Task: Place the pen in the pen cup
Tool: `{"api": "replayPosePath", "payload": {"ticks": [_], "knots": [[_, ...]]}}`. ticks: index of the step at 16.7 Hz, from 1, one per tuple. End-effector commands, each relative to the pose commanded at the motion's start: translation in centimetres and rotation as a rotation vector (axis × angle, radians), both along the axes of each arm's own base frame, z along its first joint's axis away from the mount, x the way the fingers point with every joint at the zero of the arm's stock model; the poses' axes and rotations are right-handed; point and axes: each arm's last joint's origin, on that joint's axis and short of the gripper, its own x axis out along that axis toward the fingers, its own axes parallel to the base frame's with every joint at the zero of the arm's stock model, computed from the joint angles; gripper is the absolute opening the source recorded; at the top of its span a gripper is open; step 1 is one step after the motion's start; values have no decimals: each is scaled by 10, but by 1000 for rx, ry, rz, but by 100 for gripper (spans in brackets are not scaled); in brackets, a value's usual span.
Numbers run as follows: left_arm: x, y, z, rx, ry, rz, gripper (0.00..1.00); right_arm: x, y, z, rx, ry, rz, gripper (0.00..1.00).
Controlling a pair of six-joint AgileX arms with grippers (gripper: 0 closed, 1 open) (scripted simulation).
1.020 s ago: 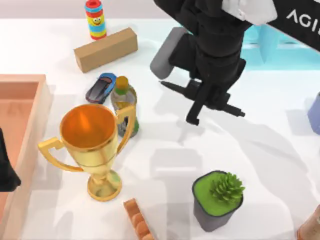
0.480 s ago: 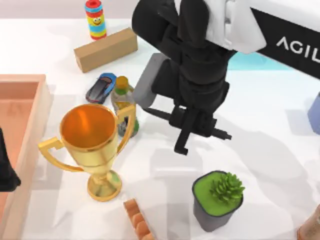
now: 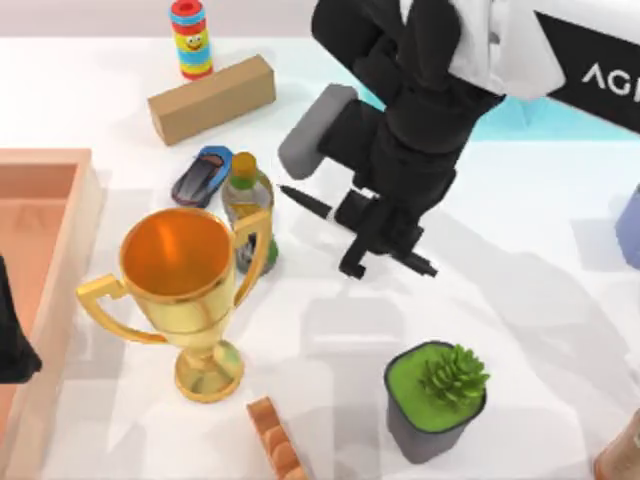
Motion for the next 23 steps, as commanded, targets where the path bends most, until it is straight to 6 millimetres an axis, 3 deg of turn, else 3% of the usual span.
{"api": "replayPosePath", "payload": {"ticks": [3, 6, 10, 13, 18, 23], "knots": [[0, 0, 0, 0, 0, 0, 100, 31, -22, -25, 206, 23, -107, 0], [0, 0, 0, 0, 0, 0, 100, 67, -57, -52, 463, 15, -215, 0], [0, 0, 0, 0, 0, 0, 100, 108, -127, -79, 830, -74, -306, 0], [0, 0, 0, 0, 0, 0, 100, 123, -192, -89, 1065, -192, -306, 0], [0, 0, 0, 0, 0, 0, 100, 108, -299, -85, 1283, -437, -182, 0], [0, 0, 0, 0, 0, 0, 100, 65, -375, -76, 1280, -630, -43, 0]]}}
